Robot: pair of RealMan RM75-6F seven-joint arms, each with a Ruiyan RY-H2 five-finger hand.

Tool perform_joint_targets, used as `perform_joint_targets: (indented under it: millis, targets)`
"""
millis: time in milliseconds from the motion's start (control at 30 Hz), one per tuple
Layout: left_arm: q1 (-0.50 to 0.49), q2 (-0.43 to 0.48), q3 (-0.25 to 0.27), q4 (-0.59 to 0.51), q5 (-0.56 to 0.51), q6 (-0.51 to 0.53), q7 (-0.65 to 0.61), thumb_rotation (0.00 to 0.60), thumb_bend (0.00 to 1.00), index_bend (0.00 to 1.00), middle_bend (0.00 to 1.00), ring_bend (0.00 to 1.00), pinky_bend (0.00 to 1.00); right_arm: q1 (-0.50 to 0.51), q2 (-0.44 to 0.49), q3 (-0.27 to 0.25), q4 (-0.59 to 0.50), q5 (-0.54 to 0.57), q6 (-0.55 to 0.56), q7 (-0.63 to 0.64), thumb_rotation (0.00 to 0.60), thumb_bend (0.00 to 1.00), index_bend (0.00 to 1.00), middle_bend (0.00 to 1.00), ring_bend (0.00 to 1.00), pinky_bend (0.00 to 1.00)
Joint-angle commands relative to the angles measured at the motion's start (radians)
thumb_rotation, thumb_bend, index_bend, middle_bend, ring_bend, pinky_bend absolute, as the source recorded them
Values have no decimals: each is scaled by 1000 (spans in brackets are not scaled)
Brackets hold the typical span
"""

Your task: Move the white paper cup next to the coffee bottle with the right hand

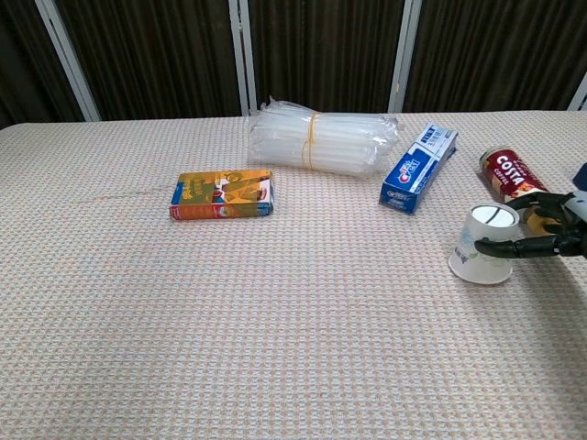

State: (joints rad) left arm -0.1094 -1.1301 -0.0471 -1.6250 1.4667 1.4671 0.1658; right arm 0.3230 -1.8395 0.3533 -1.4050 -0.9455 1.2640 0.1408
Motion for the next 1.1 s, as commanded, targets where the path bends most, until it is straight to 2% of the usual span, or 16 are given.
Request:
perform_joint_targets:
  millis: [33, 167, 400, 533, 700, 800, 900, 967, 1100]
  targets:
    - [0, 0, 0, 0, 0, 0, 0, 600, 15, 0, 0, 0, 0, -9, 11, -8, -10, -5, 4, -9, 600, 148, 327, 70, 0, 0]
    - [0, 0, 1, 0, 1, 0, -2, 600, 14, 0, 0, 0, 0, -23, 27, -21, -27, -12, 7, -17, 600, 151, 203, 7, 0, 0]
    - [0, 1, 1, 1, 1, 0, -3, 600, 15, 0, 0, 0, 0, -51, 70, -49, -77, -103, 70, -29, 600, 144, 36, 0, 0, 0]
    - [0, 1, 1, 1, 2, 0, -4, 600, 15, 0, 0, 0, 0, -65, 91, -30, -114, -171, 153, -22, 600, 140, 30, 0, 0, 0]
    - [0, 1, 1, 1, 3, 0, -4, 600, 13, 0, 0, 0, 0, -59, 160, 28, -208, -242, 226, -62, 600, 135, 28, 0, 0, 0]
    - [0, 2, 2, 2, 4, 1, -6, 600, 14, 0, 0, 0, 0, -45, 237, 59, -259, -242, 216, -157, 600, 125, 30, 0, 0, 0]
    - [1, 2, 2, 3, 5, 1, -8, 600, 15, 0, 0, 0, 0, -42, 334, 62, -306, -201, 164, -273, 600, 110, 31, 0, 0, 0]
    - [1, 1, 2, 3, 5, 2, -8, 600, 15, 0, 0, 0, 0, -49, 402, 45, -331, -181, 128, -342, 600, 97, 32, 0, 0, 0]
    - [1, 1, 2, 5, 4, 1, -11, 600, 15, 0, 0, 0, 0, -92, 577, -54, -360, -202, 64, -473, 600, 64, 35, 0, 0, 0]
